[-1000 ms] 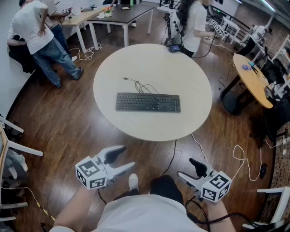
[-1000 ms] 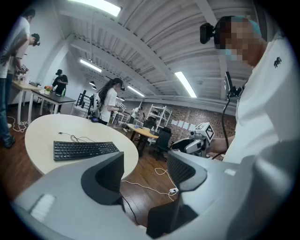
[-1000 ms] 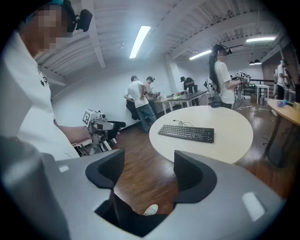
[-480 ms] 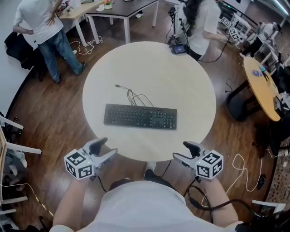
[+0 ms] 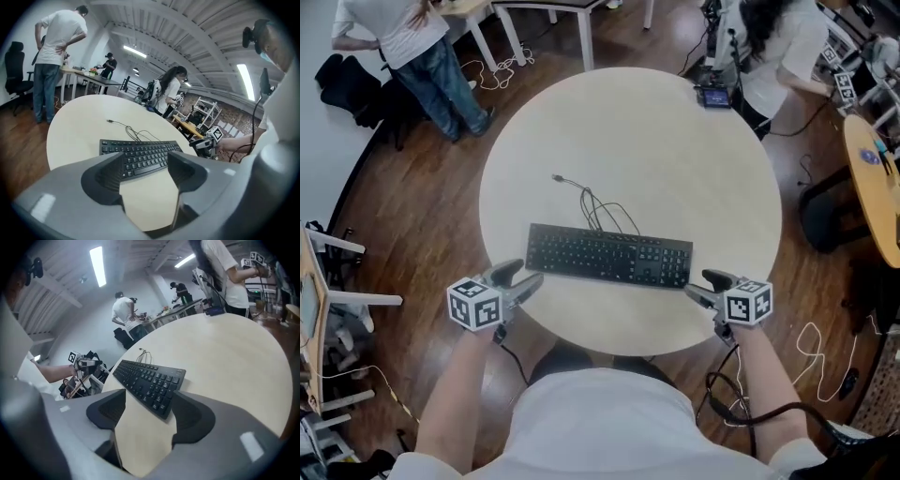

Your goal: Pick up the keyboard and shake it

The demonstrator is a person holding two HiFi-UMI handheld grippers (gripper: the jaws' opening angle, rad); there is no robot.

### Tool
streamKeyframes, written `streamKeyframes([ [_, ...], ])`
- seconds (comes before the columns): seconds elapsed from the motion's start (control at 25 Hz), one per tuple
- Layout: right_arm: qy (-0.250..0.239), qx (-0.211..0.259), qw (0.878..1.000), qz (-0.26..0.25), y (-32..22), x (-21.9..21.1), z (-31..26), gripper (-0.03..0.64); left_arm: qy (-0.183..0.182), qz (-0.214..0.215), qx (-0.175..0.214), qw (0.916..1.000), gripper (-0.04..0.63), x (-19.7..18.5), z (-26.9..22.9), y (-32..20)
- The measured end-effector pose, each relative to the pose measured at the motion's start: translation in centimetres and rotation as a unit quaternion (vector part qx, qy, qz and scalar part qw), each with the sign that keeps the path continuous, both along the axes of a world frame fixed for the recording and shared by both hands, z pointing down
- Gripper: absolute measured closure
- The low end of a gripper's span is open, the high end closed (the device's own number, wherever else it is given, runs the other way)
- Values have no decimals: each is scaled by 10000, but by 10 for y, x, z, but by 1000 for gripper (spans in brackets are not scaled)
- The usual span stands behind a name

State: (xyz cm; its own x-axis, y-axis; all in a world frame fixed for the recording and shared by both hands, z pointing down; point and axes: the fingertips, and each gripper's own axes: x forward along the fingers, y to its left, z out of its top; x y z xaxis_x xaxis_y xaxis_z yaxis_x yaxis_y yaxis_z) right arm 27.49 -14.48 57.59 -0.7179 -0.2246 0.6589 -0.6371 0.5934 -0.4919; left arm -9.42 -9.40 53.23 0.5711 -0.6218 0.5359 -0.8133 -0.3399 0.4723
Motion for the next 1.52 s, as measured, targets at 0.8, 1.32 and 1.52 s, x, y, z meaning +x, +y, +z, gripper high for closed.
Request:
streamKeyframes([
  [0.8, -615, -1200, 9841, 1156, -38, 0, 49, 342, 479, -79, -1352, 9896, 316, -32, 94, -41],
  [1.32, -1126, -1913, 9597, 1724, -31, 3, 52, 506, 1049, -353, -1662, 9799, 386, -28, 94, -45],
  [1.52, -2145, -2015, 9424, 1590, -23, -10, 27, 526, 1083, -281, -1740, 9784, 405, -32, 96, -43],
])
